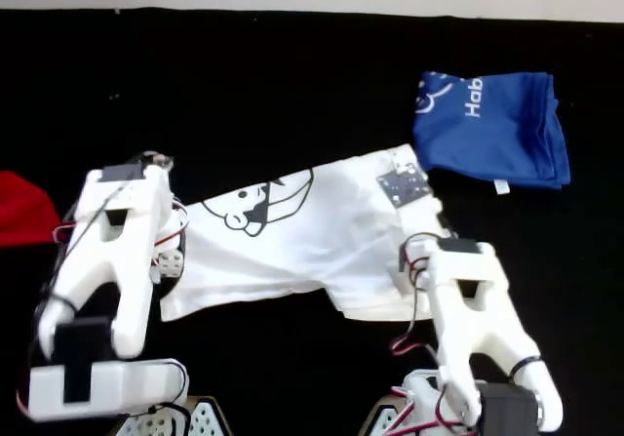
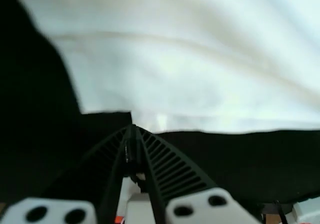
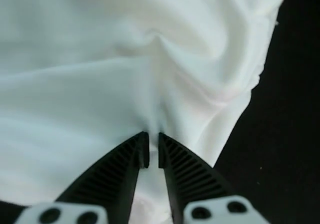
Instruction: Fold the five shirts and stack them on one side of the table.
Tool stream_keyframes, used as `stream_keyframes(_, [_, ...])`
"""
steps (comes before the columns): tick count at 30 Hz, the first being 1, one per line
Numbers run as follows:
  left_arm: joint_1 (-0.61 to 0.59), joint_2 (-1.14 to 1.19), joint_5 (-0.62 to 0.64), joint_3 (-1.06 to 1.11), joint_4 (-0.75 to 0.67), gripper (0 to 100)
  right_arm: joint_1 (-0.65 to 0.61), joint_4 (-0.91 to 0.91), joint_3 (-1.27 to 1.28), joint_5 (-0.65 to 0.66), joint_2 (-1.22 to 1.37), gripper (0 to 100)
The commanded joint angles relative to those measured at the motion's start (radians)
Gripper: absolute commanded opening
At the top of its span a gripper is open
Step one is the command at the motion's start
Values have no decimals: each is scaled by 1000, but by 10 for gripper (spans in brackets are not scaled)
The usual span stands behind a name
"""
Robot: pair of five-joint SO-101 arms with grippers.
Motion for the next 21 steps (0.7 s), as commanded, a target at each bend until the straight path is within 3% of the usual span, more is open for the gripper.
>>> stream_keyframes(1, [13, -142, 8, -28, 92, 9, 114, -16, -42, 60, 64, 51])
stream_keyframes(5, [7, -205, 6, 51, 75, 9, 165, -13, -108, 58, 65, 51])
stream_keyframes(10, [7, -208, 9, 114, -44, 9, 131, 117, -168, 57, -61, 51])
stream_keyframes(16, [18, -205, 11, 120, -110, 9, -5, 277, -147, 5, -312, 51])
stream_keyframes(21, [114, -206, 6, 240, -117, 9, -125, 297, -101, -51, -414, 51])
